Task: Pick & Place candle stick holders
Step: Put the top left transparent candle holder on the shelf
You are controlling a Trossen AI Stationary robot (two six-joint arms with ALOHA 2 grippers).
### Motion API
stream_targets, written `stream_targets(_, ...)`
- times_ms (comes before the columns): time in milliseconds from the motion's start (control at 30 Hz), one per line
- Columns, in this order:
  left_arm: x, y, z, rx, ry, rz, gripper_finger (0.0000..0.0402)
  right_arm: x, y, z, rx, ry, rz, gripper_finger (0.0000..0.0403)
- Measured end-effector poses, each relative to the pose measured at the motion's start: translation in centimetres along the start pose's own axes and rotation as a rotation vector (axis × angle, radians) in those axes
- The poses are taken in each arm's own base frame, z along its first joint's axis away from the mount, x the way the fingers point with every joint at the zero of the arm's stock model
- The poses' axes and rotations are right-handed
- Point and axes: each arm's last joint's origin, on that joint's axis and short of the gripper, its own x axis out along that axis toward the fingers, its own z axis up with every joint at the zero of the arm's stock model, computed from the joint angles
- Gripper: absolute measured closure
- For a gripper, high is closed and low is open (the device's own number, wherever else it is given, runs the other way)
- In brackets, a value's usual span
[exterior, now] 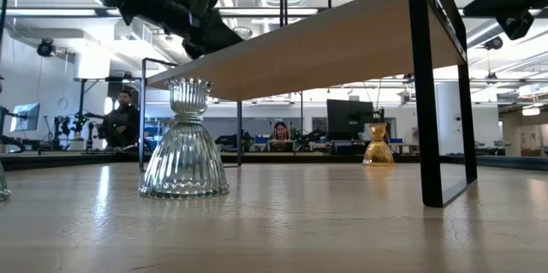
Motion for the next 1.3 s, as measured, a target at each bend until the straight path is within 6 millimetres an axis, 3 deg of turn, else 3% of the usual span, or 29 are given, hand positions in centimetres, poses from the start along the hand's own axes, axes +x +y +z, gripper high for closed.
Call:
stream_targets(400,1.2,0.3,-0.8,0.002,0.033,0.020,0.0278,0.0,0.0,0.0,0.000,0.000,0.000,0.0394)
stream_targets(1300,0.6,0.3,-1.4,-0.031,0.099,0.063,0.0278,0.0,0.0,0.0,0.000,0.000,0.000,0.0394)
